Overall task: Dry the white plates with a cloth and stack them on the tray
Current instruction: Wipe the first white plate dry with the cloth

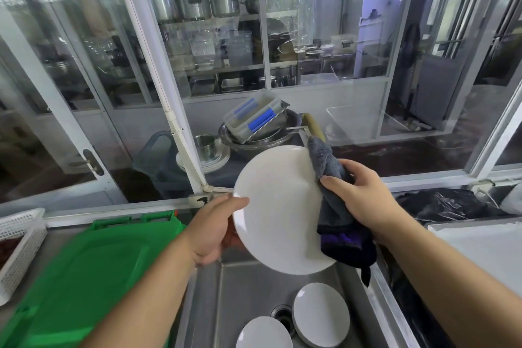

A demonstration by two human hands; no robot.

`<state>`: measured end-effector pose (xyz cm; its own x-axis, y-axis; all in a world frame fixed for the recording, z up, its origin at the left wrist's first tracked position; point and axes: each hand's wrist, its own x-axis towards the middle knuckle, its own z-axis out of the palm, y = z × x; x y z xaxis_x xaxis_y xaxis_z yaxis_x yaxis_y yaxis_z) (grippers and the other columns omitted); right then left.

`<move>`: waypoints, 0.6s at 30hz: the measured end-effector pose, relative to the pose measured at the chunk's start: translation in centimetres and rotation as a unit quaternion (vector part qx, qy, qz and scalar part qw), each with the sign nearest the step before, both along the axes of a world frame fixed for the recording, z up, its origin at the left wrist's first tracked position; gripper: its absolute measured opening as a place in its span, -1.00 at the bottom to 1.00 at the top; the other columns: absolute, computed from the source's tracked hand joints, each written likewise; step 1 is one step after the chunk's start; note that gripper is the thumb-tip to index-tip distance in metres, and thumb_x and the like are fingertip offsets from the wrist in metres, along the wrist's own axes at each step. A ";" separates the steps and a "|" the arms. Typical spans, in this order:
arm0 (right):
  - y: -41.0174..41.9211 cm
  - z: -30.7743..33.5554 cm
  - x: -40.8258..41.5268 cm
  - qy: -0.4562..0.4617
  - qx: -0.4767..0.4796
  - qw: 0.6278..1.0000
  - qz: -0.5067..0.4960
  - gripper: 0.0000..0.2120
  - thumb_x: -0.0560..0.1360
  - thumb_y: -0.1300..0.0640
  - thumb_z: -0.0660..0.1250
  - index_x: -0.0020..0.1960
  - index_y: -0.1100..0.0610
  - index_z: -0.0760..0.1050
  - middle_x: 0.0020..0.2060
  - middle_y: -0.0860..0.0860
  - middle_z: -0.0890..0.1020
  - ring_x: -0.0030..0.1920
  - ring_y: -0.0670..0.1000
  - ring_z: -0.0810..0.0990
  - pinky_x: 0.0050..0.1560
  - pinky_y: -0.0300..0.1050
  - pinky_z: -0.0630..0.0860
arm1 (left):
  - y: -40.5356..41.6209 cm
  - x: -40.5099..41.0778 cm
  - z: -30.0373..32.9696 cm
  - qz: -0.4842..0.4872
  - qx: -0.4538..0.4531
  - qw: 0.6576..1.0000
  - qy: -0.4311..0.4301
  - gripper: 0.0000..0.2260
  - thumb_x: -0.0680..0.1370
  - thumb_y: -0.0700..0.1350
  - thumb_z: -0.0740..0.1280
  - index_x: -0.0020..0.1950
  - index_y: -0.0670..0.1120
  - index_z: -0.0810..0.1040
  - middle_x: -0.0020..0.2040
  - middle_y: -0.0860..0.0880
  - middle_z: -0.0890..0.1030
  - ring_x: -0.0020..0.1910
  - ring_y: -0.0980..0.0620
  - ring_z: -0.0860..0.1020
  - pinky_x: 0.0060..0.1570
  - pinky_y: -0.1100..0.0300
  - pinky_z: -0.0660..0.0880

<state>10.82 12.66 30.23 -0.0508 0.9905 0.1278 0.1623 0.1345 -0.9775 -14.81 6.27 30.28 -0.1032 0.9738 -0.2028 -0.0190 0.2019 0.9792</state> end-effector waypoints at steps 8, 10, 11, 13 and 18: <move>0.0 -0.6 -0.7 0.071 0.003 0.997 -0.010 -0.57 0.56 0.21 0.46 0.36 -0.13 0.59 0.13 -0.08 0.73 0.06 -0.03 0.74 0.13 0.00 0.68 | -0.9 1.8 -0.4 0.072 0.045 0.996 0.038 -0.76 0.39 0.06 0.36 -0.13 -0.07 0.71 -0.07 -0.11 0.75 0.04 -0.20 0.66 0.16 -0.13 0.55; -0.1 -1.2 -0.9 0.049 0.003 0.999 -0.022 -0.57 0.57 0.12 0.45 0.38 -0.21 0.58 0.14 -0.14 0.73 0.12 -0.03 0.73 0.24 0.10 0.64 | -1.0 2.5 -0.8 0.099 0.054 0.993 0.025 -0.71 0.35 0.12 0.39 -0.09 -0.03 0.71 -0.01 -0.11 0.74 0.14 -0.25 0.65 0.26 -0.26 0.53; -0.2 -1.5 -1.2 0.033 0.001 0.999 -0.029 -0.56 0.57 0.07 0.43 0.40 -0.24 0.55 0.15 -0.17 0.72 0.14 -0.04 0.71 0.27 0.11 0.61 | -1.0 2.8 -1.1 0.114 0.057 0.992 0.016 -0.69 0.32 0.16 0.38 -0.07 0.02 0.71 0.01 -0.09 0.74 0.16 -0.24 0.64 0.28 -0.31 0.52; -0.4 -2.0 -1.6 -0.001 -0.004 0.998 -0.056 -0.52 0.57 -0.02 0.39 0.46 -0.28 0.48 0.19 -0.21 0.70 0.20 -0.08 0.67 0.33 0.08 0.57 | -0.8 3.1 -1.9 0.135 0.063 0.989 0.007 -0.70 0.32 0.23 0.35 -0.04 0.15 0.69 0.03 0.00 0.74 0.17 -0.17 0.64 0.28 -0.32 0.52; -1.5 -2.9 -2.9 -0.138 0.033 0.982 -0.121 -0.54 0.61 0.00 0.38 0.51 -0.08 0.48 0.35 0.06 0.52 0.36 0.10 0.50 0.45 0.01 0.39 | -1.3 5.1 -2.2 0.181 0.065 0.981 0.025 -0.78 0.53 0.13 0.31 -0.02 0.03 0.65 -0.07 0.07 0.74 0.09 -0.13 0.66 0.19 -0.24 0.59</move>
